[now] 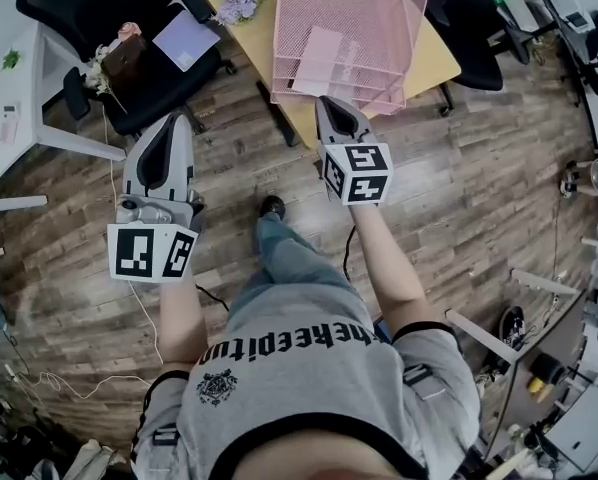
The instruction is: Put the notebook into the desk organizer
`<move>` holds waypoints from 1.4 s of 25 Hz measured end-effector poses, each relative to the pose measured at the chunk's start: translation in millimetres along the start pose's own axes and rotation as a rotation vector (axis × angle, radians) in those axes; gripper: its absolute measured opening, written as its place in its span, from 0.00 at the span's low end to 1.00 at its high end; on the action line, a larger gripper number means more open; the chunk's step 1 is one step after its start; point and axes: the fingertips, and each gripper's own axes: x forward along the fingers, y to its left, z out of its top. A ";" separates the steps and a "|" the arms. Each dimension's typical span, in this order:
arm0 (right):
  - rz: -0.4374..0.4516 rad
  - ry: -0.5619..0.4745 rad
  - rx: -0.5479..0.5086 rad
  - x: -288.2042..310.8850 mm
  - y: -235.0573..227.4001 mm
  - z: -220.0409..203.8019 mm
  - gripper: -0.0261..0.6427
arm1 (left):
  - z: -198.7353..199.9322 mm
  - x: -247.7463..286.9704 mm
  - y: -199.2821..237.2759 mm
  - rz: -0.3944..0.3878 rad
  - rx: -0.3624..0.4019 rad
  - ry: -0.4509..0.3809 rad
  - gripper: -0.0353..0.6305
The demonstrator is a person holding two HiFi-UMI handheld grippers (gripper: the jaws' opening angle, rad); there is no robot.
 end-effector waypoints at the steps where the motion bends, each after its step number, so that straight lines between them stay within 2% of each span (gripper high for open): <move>1: -0.003 -0.014 -0.007 -5.3 1.2 4.0 0.04 | 2.4 -1.4 -2.1 -0.002 0.002 -0.004 0.06; 14: -0.019 -0.153 -0.075 -71.0 14.0 49.6 0.04 | 30.2 -15.9 -33.8 -0.024 0.027 -0.057 0.06; 25: -0.010 -0.265 -0.066 -122.3 25.2 88.5 0.04 | 51.4 -34.4 -59.8 -0.036 0.045 -0.100 0.06; 35: -0.050 -0.361 -0.125 -170.3 30.0 118.1 0.04 | 68.2 -52.6 -83.0 -0.039 0.065 -0.135 0.06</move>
